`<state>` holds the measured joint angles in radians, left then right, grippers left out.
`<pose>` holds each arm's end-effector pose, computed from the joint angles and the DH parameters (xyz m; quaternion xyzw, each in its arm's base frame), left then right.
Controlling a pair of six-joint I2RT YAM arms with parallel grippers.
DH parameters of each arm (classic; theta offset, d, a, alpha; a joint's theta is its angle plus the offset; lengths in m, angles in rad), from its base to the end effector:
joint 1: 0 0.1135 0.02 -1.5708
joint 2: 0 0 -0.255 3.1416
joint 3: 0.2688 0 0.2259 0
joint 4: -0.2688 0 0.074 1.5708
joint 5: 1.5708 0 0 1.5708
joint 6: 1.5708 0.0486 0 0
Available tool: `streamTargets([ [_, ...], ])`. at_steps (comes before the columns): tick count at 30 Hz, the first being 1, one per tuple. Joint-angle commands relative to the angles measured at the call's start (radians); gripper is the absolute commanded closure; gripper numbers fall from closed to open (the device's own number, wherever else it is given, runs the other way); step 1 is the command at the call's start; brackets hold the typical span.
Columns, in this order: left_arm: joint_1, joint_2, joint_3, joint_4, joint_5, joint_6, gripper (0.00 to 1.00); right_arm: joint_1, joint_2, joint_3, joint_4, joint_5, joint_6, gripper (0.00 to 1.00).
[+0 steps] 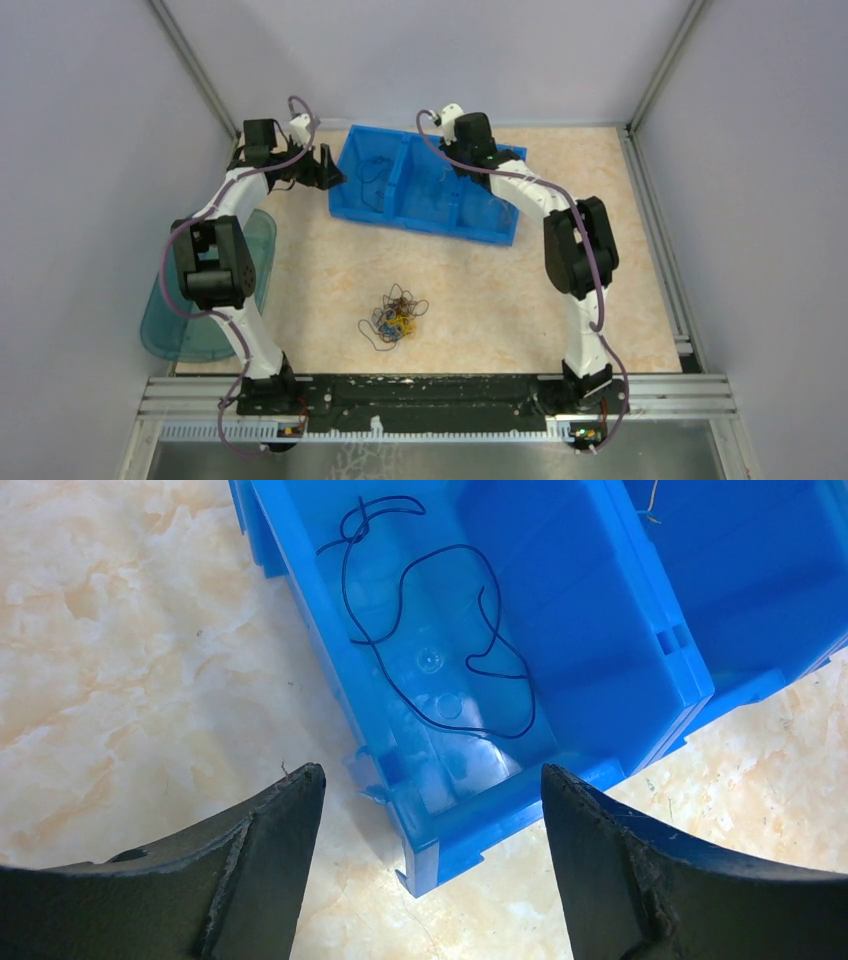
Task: Untangle the cables
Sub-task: Adjust the cable in the bin.
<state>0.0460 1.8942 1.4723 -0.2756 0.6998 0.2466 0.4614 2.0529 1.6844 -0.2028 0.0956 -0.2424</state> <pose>0.4105 -0.0124 0.2494 0.2295 0.8325 -0.2494 0.4383 0.4193 0.2033 0.2508 -0.2807 0.8309 0.0106 0.4804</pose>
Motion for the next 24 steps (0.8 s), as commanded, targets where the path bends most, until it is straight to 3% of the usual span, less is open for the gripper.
streamTargets([
  [1, 0.002, -0.041, -0.01, 0.022, 0.021, -0.008, 0.15, -0.01, -0.008, 0.011, 0.025, 0.003, 0.016, 0.85],
  [4, 0.002, -0.044, -0.018, 0.03, 0.025, -0.015, 0.15, -0.021, -0.036, -0.018, 0.061, 0.015, 0.065, 1.0],
  [16, 0.007, -0.05, -0.033, 0.042, 0.02, -0.013, 0.15, -0.102, -0.157, -0.138, 0.189, 0.01, 0.235, 1.0],
  [17, 0.007, -0.05, -0.035, 0.044, 0.021, -0.013, 0.16, -0.102, -0.158, -0.135, 0.189, 0.023, 0.249, 0.98],
  [20, 0.007, -0.05, -0.035, 0.045, 0.026, -0.015, 0.16, -0.102, -0.152, -0.126, 0.201, 0.079, 0.33, 0.63],
  [24, 0.007, -0.051, -0.038, 0.048, 0.03, -0.023, 0.16, -0.102, -0.118, -0.111, 0.214, 0.124, 0.453, 0.52],
])
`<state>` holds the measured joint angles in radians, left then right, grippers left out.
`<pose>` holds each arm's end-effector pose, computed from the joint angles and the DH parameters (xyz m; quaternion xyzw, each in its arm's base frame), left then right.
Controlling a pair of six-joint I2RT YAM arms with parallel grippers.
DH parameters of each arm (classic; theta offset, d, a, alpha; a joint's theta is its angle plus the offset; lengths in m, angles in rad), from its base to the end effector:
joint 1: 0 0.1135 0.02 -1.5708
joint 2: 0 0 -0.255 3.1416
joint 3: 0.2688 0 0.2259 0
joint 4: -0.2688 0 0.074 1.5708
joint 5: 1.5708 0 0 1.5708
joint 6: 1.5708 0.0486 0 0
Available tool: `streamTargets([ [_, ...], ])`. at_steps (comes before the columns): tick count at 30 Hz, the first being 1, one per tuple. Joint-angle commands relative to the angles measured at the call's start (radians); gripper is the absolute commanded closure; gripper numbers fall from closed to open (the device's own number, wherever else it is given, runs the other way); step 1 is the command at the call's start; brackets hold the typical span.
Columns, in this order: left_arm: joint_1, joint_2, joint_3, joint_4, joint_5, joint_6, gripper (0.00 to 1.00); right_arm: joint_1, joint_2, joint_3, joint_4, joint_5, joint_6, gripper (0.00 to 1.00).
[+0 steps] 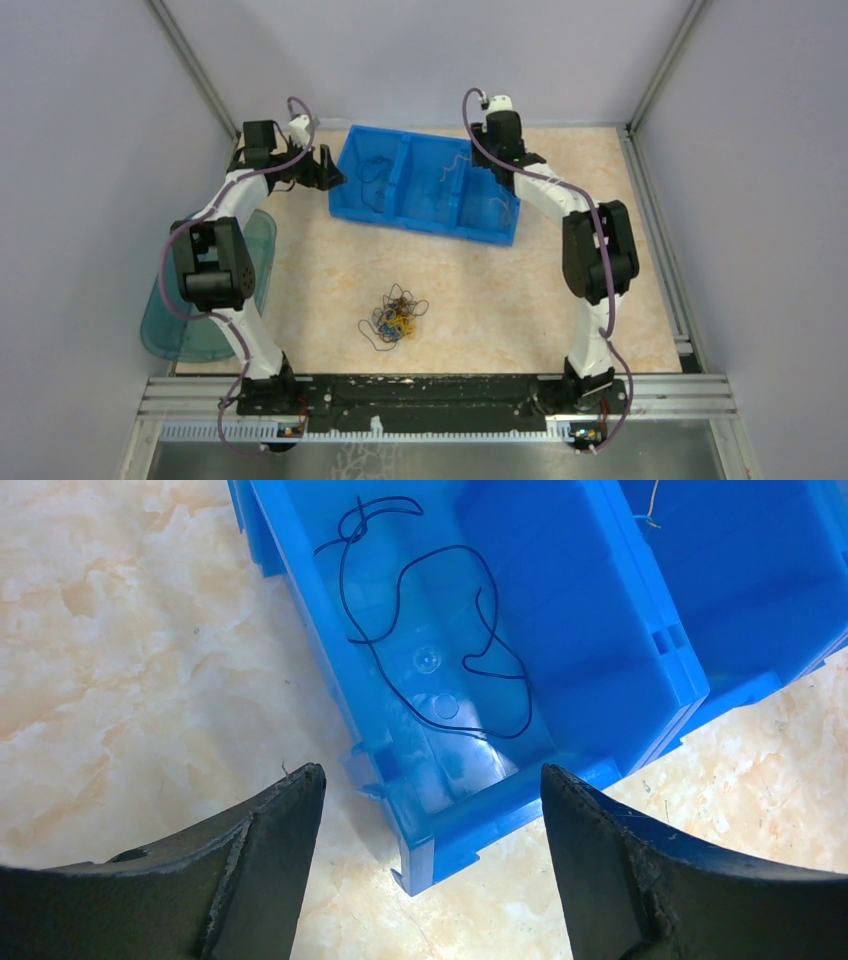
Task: Untangle the cables
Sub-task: Adjust the cable in the bin.
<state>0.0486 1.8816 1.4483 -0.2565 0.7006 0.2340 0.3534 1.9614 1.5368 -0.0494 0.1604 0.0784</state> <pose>0.4076 -0.0115 0.2486 0.2244 0.8324 -0.2509 0.4402 0.4237 0.1480 0.2586 -0.0752 0.8483 0.0445 0.5222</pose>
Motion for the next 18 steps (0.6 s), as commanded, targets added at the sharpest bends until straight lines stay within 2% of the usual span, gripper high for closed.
streamTargets([
  [1, 0.005, -0.039, -0.014, 0.029, 0.03, -0.008, 0.16, 0.007, -0.014, 0.046, 0.056, 0.07, 0.164, 0.52],
  [8, 0.011, -0.04, -0.016, 0.032, 0.031, 0.0, 0.16, 0.006, 0.052, 0.079, 0.054, 0.156, 0.336, 0.52],
  [18, 0.017, -0.034, -0.014, 0.034, 0.041, 0.007, 0.15, 0.006, 0.147, 0.121, 0.094, 0.147, 0.498, 0.55],
])
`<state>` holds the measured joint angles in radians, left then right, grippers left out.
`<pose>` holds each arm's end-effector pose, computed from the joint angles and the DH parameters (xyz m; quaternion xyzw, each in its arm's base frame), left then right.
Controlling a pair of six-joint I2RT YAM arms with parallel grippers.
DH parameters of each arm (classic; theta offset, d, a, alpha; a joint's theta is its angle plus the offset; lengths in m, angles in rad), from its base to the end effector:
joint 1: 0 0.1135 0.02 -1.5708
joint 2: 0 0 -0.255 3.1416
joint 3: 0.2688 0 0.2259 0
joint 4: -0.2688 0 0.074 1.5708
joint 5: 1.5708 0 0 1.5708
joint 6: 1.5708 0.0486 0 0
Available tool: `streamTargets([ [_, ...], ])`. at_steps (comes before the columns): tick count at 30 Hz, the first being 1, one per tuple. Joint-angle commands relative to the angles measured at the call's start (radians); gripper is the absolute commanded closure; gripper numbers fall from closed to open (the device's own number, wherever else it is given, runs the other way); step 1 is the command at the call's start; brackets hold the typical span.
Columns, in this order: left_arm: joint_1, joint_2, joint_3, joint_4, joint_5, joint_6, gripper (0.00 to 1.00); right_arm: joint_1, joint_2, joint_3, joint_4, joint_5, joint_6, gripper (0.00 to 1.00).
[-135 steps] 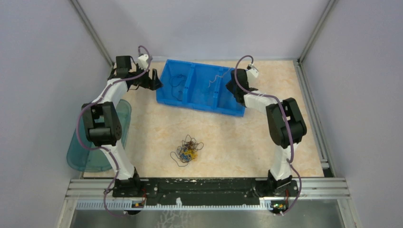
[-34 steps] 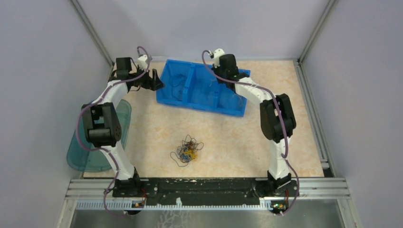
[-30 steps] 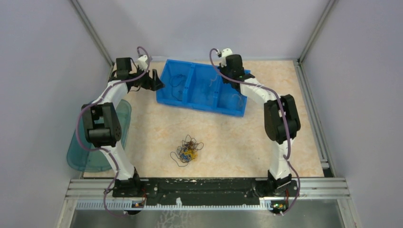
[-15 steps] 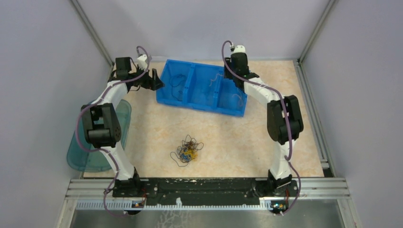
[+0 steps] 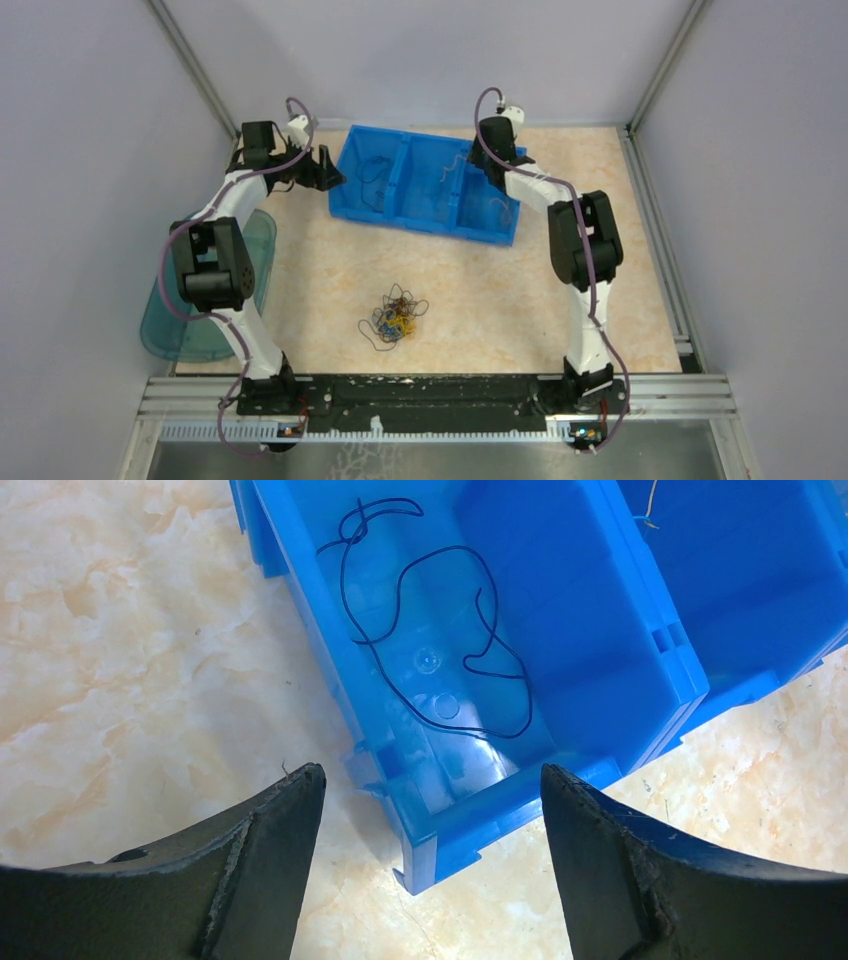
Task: Untangle the cables
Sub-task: Adjust the cable in the bin.
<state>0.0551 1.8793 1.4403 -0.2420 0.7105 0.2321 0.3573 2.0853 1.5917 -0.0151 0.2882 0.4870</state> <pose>0.4073 -0.0093 0.2484 0.2239 0.8297 -0.2530 0.4443 0.4461 0.1518 0.2264 0.1279 0.8468 0.0924 0.5079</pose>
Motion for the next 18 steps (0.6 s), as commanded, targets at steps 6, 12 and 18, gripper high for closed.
streamTargets([
  [6, 0.018, -0.03, -0.008, 0.015, 0.038, 0.018, 0.15, 0.002, 0.05, 0.067, 0.106, 0.036, 0.154, 0.66],
  [12, 0.03, -0.038, -0.016, 0.013, 0.05, 0.023, 0.15, 0.002, 0.057, 0.038, 0.174, 0.061, 0.194, 0.81],
  [18, 0.038, -0.044, -0.029, 0.013, 0.061, 0.03, 0.16, 0.002, 0.035, -0.019, 0.227, 0.082, 0.204, 0.81],
])
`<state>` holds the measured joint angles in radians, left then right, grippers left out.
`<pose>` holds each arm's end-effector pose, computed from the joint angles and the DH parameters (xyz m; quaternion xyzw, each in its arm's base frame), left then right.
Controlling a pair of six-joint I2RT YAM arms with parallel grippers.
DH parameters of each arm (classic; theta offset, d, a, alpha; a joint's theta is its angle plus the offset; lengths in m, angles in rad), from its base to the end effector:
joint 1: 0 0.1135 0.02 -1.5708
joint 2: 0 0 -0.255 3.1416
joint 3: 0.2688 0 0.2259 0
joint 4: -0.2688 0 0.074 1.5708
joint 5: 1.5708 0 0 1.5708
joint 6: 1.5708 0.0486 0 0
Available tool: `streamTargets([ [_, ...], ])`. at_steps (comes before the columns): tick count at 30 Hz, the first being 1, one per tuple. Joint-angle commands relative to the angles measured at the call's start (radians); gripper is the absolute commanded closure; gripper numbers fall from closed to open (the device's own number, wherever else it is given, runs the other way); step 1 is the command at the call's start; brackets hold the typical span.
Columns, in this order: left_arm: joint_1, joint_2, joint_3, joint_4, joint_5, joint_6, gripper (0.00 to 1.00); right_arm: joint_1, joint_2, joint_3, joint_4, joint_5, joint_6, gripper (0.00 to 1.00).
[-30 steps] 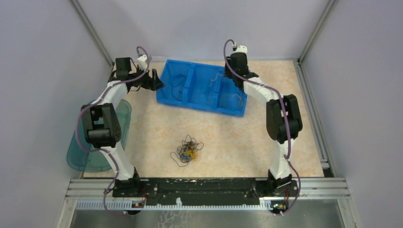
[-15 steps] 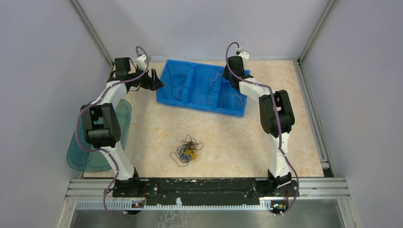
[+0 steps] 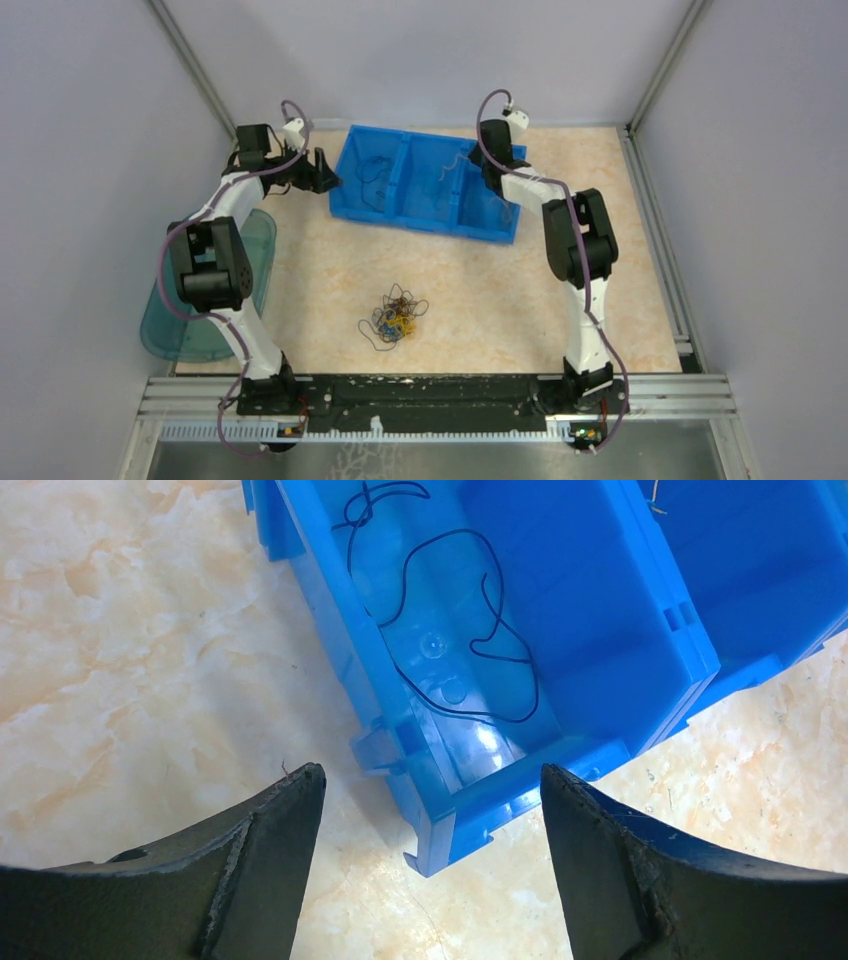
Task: Untangle the cables
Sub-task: Adjust the cable in the bin.
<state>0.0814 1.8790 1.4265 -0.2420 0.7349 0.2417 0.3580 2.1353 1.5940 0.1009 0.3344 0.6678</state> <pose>0.4053 0.0004 0.2448 0.2196 0.8302 -0.2574 0.4431 0.4575 0.1541 0.2170 0.2165 0.8090 0.1367 0.5291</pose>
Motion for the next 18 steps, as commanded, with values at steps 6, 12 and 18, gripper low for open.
streamTargets([
  [6, 0.013, -0.043, -0.017, 0.013, 0.047, 0.018, 0.16, 0.001, -0.013, -0.025, 0.124, 0.034, 0.06, 0.61],
  [12, 0.015, -0.036, -0.015, 0.02, 0.053, 0.015, 0.16, 0.001, 0.018, -0.05, 0.204, 0.048, 0.129, 0.71],
  [18, 0.014, -0.003, -0.012, 0.026, 0.055, 0.016, 0.17, 0.009, 0.063, -0.039, 0.23, 0.067, 0.161, 0.88],
])
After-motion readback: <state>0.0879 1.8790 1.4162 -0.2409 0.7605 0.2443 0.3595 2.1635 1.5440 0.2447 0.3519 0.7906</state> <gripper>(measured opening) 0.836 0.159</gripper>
